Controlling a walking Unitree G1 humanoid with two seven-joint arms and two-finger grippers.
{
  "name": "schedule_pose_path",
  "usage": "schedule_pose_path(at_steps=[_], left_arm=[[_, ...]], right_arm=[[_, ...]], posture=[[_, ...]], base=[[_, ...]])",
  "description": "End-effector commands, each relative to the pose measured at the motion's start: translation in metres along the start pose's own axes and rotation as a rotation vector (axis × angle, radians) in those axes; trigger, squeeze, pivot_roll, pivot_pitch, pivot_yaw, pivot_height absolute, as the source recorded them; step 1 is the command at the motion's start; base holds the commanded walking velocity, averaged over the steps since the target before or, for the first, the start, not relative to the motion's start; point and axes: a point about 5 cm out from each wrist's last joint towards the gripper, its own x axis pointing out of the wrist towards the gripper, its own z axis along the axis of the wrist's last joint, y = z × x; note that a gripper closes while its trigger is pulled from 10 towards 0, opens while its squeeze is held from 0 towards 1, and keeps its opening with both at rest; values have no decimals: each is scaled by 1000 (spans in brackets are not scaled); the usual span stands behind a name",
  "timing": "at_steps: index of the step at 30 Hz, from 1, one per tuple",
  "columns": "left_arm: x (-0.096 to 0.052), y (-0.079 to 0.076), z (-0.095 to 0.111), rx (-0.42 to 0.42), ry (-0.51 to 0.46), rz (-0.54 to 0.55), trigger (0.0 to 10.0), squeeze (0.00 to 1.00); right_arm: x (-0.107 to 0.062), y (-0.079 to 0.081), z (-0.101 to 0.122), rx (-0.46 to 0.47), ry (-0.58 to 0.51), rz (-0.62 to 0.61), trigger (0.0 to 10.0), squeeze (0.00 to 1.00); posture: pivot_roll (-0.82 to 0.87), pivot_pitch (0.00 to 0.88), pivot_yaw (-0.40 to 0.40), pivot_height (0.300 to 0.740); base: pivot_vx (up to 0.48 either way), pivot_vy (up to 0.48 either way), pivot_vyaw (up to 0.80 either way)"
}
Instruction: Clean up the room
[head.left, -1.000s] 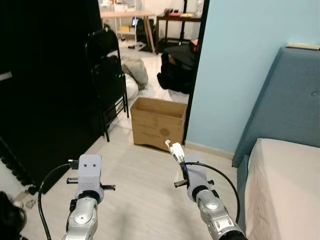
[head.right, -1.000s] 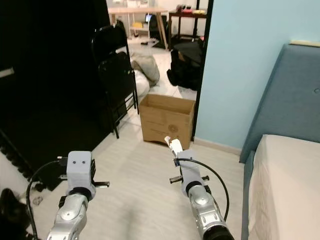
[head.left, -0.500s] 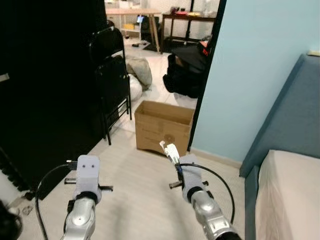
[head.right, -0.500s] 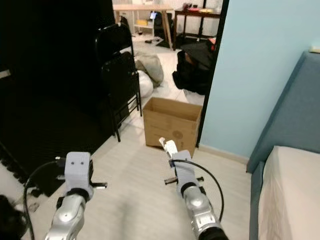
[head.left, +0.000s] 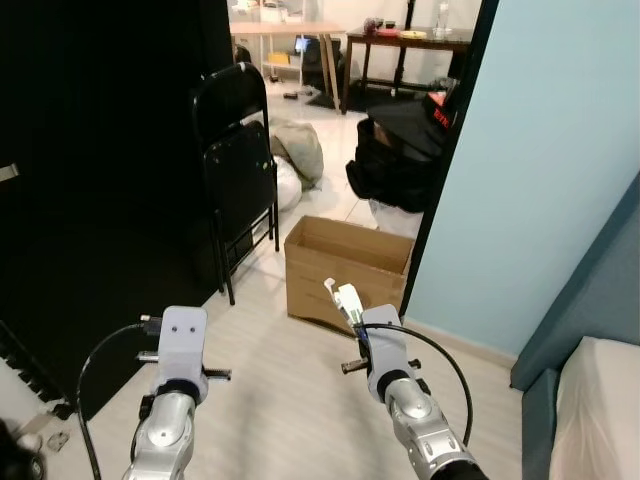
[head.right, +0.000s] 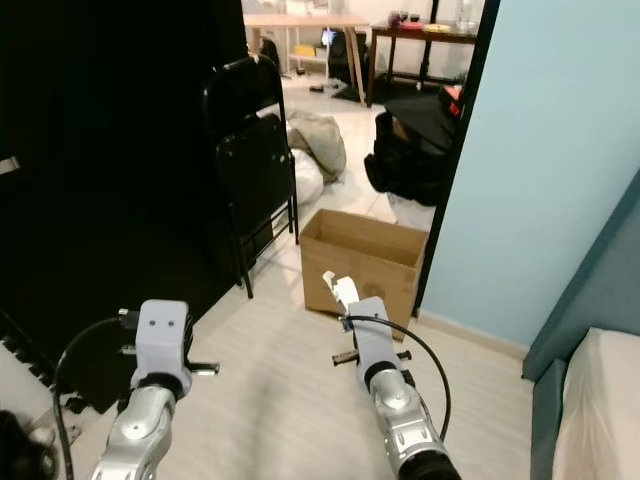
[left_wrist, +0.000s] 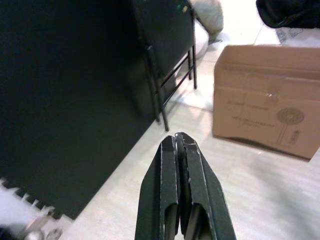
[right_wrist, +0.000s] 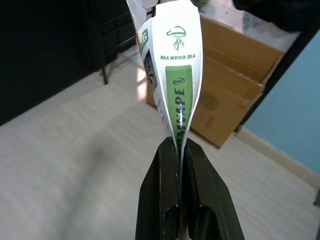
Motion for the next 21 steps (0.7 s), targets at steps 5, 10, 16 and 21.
schedule_pose_path(at_steps=[5,10,16,21], left_arm=[[0,-2,-1,3,11,-15,10000,0],[0,-2,-1,-37,21,-3,10000,0],[2,-1,1,-53,18,3,10000,0],[2,-2,1,-44,15,-4,10000,0]], right_arm=[[-2,-4,-4,6,12,-18,10000,0],[-2,-5,-4,13,17,-28,10000,0],[-2,-5,-4,22,18,-34,10000,0],[-2,-6,-4,22,18,-35,10000,0]], posture=[[25,0,12,740],[25,0,12,740],[25,0,13,740],[24,0,12,740]], base=[[373,0,0],[373,0,0],[374,0,0],[373,0,0]])
